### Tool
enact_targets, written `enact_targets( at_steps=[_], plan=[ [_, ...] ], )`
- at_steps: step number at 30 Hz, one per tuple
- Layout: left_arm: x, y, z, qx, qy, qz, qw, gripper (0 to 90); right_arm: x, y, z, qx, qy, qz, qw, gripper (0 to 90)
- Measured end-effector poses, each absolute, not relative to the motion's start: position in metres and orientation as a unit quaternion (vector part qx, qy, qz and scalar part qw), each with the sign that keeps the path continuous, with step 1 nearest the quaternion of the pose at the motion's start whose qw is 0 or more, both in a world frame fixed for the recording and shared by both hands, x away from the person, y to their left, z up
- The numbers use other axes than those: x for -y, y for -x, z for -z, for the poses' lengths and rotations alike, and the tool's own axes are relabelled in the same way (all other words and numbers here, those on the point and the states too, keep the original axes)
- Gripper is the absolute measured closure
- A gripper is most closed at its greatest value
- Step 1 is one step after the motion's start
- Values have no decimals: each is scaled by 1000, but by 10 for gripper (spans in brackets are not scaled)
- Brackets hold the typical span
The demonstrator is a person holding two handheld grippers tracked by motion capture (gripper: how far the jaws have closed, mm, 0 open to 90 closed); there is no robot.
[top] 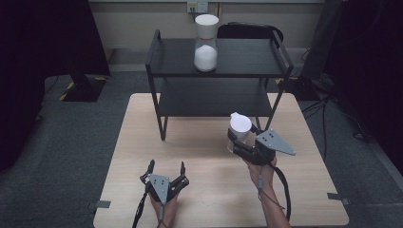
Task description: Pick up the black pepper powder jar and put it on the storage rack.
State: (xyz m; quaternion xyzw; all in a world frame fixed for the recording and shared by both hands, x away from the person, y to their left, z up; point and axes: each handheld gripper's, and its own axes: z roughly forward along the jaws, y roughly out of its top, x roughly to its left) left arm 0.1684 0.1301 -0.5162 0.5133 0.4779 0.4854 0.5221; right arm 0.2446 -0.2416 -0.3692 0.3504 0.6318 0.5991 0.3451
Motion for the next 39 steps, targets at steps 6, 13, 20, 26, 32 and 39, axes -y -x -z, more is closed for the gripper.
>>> enact_targets(
  at_steps=[6, 13, 20, 26, 32, 39],
  plan=[
    [-130, -168, 516, -478, -513, -485, 522, 1, 247, -251, 344, -644, -330, -601, 340, 299],
    [-129, -168, 516, -479, -513, -486, 521, 2, 251, -258, 320, -645, -316, -608, 339, 300],
    [-129, -168, 516, -480, -512, -487, 520, 2, 253, -265, 283, -649, -307, -604, 346, 299],
    [-129, -168, 516, -479, -511, -488, 521, 2, 258, -271, 256, -643, -309, -610, 344, 300],
    [-129, -168, 516, -480, -512, -487, 520, 2, 258, -277, 236, -637, -313, -613, 347, 300],
    [-129, -168, 516, -480, -512, -487, 520, 2, 251, -288, 203, -623, -325, -619, 350, 300]
  ],
)
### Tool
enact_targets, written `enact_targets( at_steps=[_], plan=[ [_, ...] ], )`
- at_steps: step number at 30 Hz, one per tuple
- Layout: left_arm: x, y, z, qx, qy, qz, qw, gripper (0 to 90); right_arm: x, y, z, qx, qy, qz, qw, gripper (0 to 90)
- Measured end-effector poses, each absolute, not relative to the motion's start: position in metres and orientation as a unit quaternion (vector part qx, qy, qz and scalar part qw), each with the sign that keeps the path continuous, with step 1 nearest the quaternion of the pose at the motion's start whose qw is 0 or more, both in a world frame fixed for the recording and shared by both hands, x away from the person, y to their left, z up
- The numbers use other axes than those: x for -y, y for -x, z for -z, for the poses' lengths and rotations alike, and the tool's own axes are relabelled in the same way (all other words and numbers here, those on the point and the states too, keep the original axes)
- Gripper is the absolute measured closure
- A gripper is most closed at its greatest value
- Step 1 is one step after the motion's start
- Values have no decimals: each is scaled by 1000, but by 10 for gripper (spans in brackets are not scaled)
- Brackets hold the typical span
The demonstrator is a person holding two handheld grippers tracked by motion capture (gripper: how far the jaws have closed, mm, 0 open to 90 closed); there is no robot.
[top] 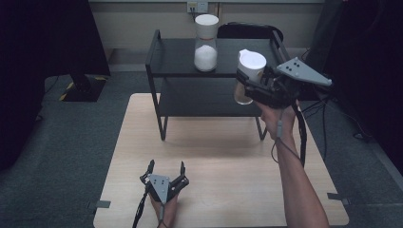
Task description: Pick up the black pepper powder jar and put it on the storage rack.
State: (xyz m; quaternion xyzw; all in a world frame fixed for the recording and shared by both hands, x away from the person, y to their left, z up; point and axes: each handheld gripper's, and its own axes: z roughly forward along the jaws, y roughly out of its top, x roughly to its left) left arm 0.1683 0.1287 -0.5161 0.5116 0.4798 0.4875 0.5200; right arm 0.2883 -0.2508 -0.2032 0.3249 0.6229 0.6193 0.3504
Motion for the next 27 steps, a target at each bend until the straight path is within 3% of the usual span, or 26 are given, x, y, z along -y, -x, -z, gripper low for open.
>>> enact_targets(
  at_steps=[13, 27],
  plan=[
    [-128, -168, 516, -481, -511, -488, 519, 3, 211, -309, 171, -590, -373, -593, 401, 300],
    [-128, -168, 516, -481, -511, -488, 519, 3, 186, -342, 176, -561, -411, -580, 423, 300]
  ],
)
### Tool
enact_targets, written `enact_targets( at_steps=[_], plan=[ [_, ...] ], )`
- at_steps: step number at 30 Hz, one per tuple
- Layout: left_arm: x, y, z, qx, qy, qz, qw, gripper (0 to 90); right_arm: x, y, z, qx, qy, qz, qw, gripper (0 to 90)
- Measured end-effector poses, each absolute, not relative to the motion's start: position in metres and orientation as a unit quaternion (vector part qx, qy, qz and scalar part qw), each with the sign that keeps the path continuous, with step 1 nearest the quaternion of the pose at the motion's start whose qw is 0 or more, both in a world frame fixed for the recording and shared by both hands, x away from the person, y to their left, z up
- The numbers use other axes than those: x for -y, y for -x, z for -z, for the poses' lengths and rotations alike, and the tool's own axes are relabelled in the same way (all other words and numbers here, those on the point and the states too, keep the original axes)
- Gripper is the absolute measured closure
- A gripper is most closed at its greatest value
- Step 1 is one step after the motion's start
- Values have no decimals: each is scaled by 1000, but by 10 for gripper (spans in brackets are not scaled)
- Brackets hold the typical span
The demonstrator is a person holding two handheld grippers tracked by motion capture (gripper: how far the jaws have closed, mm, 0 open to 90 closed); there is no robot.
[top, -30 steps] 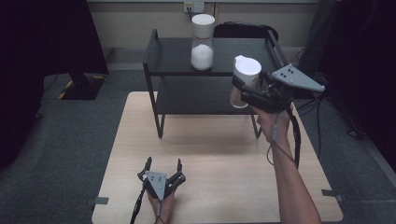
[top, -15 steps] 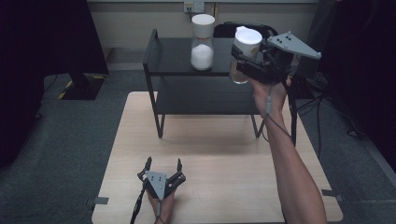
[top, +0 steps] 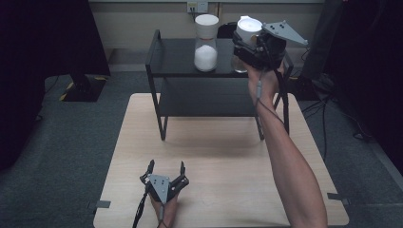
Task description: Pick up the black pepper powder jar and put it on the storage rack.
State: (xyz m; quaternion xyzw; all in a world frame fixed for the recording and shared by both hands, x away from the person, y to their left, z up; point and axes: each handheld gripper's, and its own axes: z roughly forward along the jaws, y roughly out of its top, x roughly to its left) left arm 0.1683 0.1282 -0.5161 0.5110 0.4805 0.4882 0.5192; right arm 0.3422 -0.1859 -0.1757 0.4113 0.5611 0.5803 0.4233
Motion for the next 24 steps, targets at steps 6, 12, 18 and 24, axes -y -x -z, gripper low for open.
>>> enact_targets(
  at_steps=[6, 12, 18, 24],
  plan=[
    [-128, -168, 516, -480, -511, -488, 519, 3, 181, -354, 180, -561, -416, -575, 427, 300],
    [-128, -168, 516, -480, -511, -488, 519, 3, 181, -360, 174, -568, -421, -570, 418, 299],
    [-128, -168, 516, -480, -511, -488, 519, 3, 184, -361, 175, -569, -421, -574, 412, 297],
    [-128, -168, 516, -480, -511, -488, 519, 3, 185, -361, 176, -560, -430, -583, 402, 227]
  ],
)
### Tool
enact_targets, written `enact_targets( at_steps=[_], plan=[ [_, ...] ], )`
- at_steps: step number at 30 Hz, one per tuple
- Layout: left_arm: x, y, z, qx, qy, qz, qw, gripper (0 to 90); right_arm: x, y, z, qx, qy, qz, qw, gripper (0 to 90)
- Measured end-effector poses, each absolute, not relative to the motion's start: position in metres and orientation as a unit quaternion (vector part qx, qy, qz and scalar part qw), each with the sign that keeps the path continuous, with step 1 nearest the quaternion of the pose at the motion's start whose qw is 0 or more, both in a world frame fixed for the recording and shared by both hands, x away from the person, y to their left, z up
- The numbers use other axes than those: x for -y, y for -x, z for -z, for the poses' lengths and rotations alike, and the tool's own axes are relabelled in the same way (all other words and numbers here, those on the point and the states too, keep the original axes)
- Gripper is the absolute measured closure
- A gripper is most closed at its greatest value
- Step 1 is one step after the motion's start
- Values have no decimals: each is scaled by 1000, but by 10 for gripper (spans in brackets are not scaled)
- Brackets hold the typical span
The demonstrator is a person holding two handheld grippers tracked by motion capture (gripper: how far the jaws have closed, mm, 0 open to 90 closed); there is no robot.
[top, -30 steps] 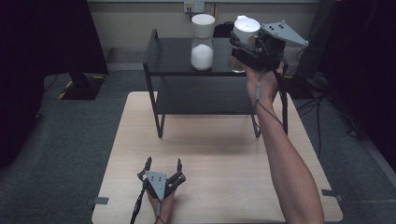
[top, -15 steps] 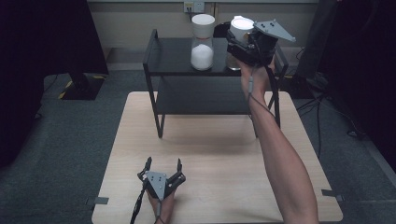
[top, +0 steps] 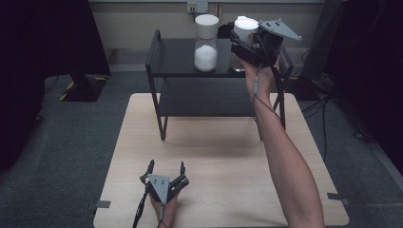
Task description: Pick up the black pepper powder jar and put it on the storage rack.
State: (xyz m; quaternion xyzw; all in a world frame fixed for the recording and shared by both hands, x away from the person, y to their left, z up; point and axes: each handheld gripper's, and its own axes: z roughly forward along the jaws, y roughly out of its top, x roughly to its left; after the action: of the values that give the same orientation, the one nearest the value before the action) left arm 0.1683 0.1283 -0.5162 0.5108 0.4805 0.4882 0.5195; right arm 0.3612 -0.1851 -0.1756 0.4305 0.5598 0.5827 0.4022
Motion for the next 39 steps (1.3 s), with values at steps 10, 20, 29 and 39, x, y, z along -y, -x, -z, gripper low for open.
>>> enact_targets(
  at_steps=[10, 20, 29, 39],
  plan=[
    [-128, -168, 516, -480, -511, -488, 519, 3, 182, -359, 178, -554, -436, -574, 418, 1],
    [-128, -168, 516, -480, -511, -488, 520, 3, 185, -342, 188, -547, -424, -584, 424, 0],
    [-128, -168, 516, -481, -511, -488, 520, 3, 195, -320, 197, -535, -420, -594, 429, 0],
    [-128, -168, 516, -481, -510, -488, 520, 3, 198, -298, 208, -539, -402, -600, 434, 0]
  ],
)
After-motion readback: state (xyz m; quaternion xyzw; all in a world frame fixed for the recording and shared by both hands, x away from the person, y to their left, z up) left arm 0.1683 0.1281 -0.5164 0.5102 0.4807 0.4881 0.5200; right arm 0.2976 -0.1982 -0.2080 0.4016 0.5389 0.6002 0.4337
